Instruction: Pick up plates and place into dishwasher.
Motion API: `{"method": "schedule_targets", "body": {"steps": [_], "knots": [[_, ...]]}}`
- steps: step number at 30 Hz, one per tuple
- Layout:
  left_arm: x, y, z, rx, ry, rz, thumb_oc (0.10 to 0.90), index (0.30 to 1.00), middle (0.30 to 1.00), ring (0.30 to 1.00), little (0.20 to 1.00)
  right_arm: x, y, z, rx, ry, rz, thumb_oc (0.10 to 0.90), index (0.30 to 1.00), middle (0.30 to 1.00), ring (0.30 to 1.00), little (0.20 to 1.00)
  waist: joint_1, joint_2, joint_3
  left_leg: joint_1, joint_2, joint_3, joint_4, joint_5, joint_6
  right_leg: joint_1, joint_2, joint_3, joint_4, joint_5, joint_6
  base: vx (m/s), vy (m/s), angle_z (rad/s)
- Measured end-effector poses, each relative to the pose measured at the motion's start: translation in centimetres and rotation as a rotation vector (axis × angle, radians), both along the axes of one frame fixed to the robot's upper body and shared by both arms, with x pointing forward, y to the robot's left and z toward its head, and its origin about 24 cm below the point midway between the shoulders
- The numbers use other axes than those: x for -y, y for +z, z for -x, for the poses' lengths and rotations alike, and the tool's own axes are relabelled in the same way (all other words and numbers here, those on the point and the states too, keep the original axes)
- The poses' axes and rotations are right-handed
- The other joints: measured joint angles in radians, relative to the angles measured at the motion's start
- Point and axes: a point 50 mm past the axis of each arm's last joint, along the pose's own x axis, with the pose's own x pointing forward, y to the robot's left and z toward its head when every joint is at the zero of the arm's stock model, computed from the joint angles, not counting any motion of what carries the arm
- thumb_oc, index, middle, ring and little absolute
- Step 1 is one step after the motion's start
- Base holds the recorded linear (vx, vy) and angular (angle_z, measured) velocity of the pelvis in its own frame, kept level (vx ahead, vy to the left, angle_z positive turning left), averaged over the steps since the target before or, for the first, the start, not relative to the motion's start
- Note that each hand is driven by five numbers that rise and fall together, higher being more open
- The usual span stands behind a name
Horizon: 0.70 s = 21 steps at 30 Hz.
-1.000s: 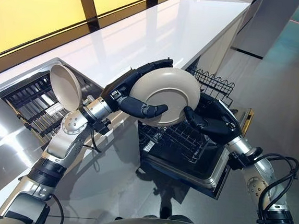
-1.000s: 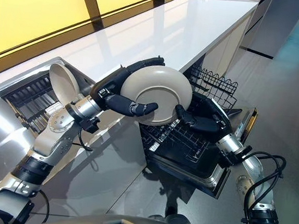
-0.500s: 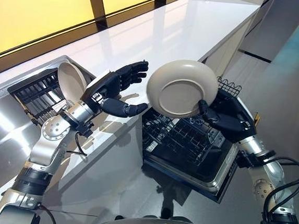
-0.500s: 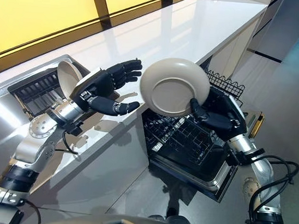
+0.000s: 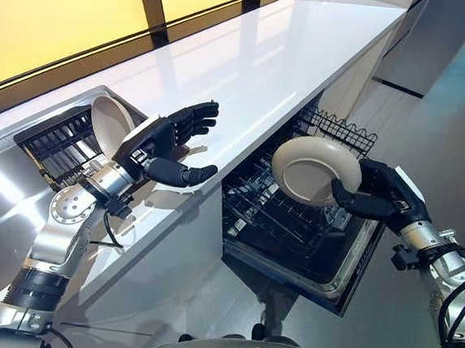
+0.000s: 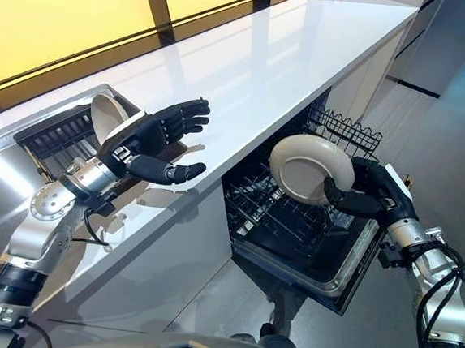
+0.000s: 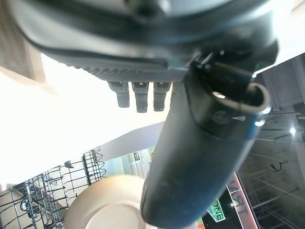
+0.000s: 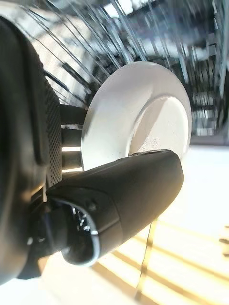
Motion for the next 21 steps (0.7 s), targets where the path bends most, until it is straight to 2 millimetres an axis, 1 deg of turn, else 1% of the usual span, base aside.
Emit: {"method": "schedule_targets", "body": {"steps": [4, 7, 9, 12, 13, 16, 18, 20, 21], "knots": [[0.5, 0.8, 0.2, 0.038, -0.018, 0.002, 0.8, 0.9, 0.9, 0.9, 0.9, 0.9, -0.7, 0.0, -0.054, -0.059, 0.194, 0.1, 0.3, 0.3, 0.3, 0.2, 0.004, -0.002, 0.001, -0.002, -0.001, -0.003, 0.001, 0.0, 0.0, 0.0, 0.0, -0.002, 0.0, 0.0, 0.0, 0.0, 0.0, 0.0], [0.9, 1.3, 0.4, 0.058, -0.022, 0.004, 0.8, 0.9, 0.9, 0.9, 0.9, 0.9, -1.6, -0.5, -0.105, -0.068, 0.28, 0.1, 0.3, 0.3, 0.3, 0.2, 0.004, -0.003, 0.002, -0.001, -0.001, -0.008, 0.002, 0.001, 0.001, 0.003, -0.001, -0.01, 0.0, 0.0, 0.0, 0.01, -0.028, 0.05], [1.2, 1.2, 0.3, 0.054, -0.028, 0.003, 0.8, 0.9, 0.9, 0.9, 0.9, 0.7, -2.5, -0.7, -0.142, -0.073, 0.299, 0.1, 0.3, 0.3, 0.3, 0.2, 0.007, -0.003, 0.002, -0.001, -0.001, -0.013, 0.002, 0.002, 0.0, 0.005, -0.001, -0.022, 0.0, 0.0, 0.0, 0.01, -0.024, 0.07], [1.9, 0.7, 0.4, 0.032, -0.058, -0.009, 0.8, 0.9, 0.9, 0.9, 0.9, 0.5, -4.3, -1.0, -0.216, -0.08, 0.326, 0.1, 0.3, 0.3, 0.3, 0.2, 0.029, -0.003, 0.003, -0.001, -0.002, -0.018, 0.002, 0.003, 0.001, 0.006, -0.003, -0.026, -0.004, -0.003, 0.004, 0.03, -0.03, 0.05], [2.0, 0.6, 0.4, 0.027, -0.066, -0.013, 0.8, 0.9, 0.9, 0.9, 0.9, 0.5, -4.5, -1.1, -0.224, -0.084, 0.33, 0.1, 0.3, 0.3, 0.3, 0.2, 0.033, -0.003, 0.003, -0.002, -0.002, -0.021, 0.001, 0.003, 0.001, 0.007, -0.004, -0.029, -0.004, -0.004, 0.005, -0.04, -0.043, 0.12], [2.6, 0.4, 0.4, 0.012, -0.094, -0.035, 0.8, 0.9, 0.9, 0.9, 0.9, 0.1, -4.8, -2.6, -0.228, -0.088, 0.337, 0.1, 0.3, 0.3, 0.3, 0.2, 0.039, -0.005, 0.005, -0.011, -0.007, -0.039, 0.003, 0.012, 0.004, 0.006, -0.009, -0.046, -0.004, -0.001, 0.001, 0.02, -0.027, 0.15], [3.1, 0.4, 0.2, 0.015, -0.116, -0.038, 0.8, 0.9, 0.9, 0.9, 0.9, -0.4, -5.1, -3.5, -0.254, -0.075, 0.339, 0.1, 0.3, 0.3, 0.3, 0.2, 0.051, -0.008, 0.008, -0.015, -0.008, -0.048, 0.003, 0.017, 0.005, 0.008, -0.01, -0.053, -0.004, -0.001, 0.001, -0.01, -0.025, 0.16], [3.8, 0.7, 0.0, 0.023, -0.146, -0.042, 0.8, 0.9, 0.9, 0.9, 0.9, -0.7, -5.9, -4.3, -0.294, -0.067, 0.354, 0.1, 0.3, 0.3, 0.3, 0.2, 0.076, -0.008, 0.012, -0.016, -0.009, -0.056, 0.004, 0.02, 0.005, 0.011, -0.01, -0.058, -0.004, -0.001, 0.001, -0.02, -0.022, 0.13], [4.2, 0.8, -0.1, 0.028, -0.163, -0.044, 0.8, 0.9, 0.9, 0.9, 0.9, -0.6, -6.3, -4.4, -0.317, -0.071, 0.359, 0.1, 0.3, 0.3, 0.3, 0.2, 0.09, -0.007, 0.013, -0.016, -0.009, -0.059, 0.004, 0.022, 0.004, 0.011, -0.01, -0.061, -0.004, -0.001, 0.001, 0.04, -0.021, 0.1]]}}
